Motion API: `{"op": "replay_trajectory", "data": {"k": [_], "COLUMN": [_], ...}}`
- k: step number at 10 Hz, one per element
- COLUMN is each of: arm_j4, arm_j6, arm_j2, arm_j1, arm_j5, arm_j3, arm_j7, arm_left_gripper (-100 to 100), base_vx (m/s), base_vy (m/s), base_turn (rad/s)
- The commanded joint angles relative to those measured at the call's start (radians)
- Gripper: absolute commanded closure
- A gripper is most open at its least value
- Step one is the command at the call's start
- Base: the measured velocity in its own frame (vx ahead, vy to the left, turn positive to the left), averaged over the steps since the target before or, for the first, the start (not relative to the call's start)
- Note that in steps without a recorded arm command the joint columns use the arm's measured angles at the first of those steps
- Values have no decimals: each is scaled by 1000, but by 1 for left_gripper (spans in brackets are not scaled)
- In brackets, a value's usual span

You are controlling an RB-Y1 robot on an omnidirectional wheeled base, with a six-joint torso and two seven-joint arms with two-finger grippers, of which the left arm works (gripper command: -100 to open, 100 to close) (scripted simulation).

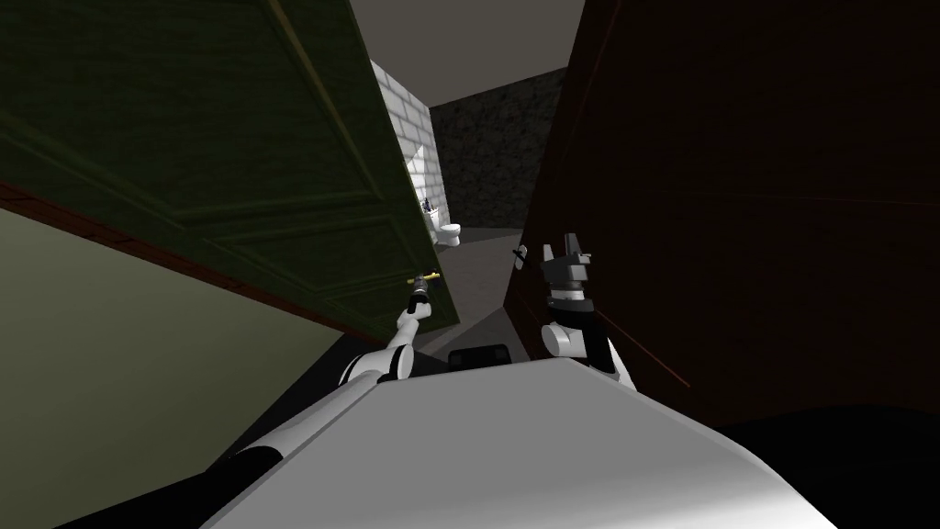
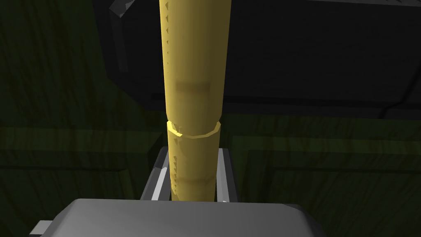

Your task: Push the door open

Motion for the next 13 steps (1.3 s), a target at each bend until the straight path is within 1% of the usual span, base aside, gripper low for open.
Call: {"op": "replay_trajectory", "data": {"k": [1,2,4,8,13], "arm_j4": [-5,10,11,11,10], "arm_j6": [2,-2,-5,-6,-8], "arm_j2": [-1,4,4,-6,-24], "arm_j1": [2,-3,-5,-11,-18], "arm_j5": [3,3,1,-6,-15], "arm_j3": [12,9,17,25,37], "arm_j7": [-7,-3,-11,-28,-52], "arm_left_gripper": [100,100,100,100,100], "base_vx": [148,59,145,230,153], "base_vy": [-121,-46,24,53,44], "base_turn": [69,54,135,117,178]}}
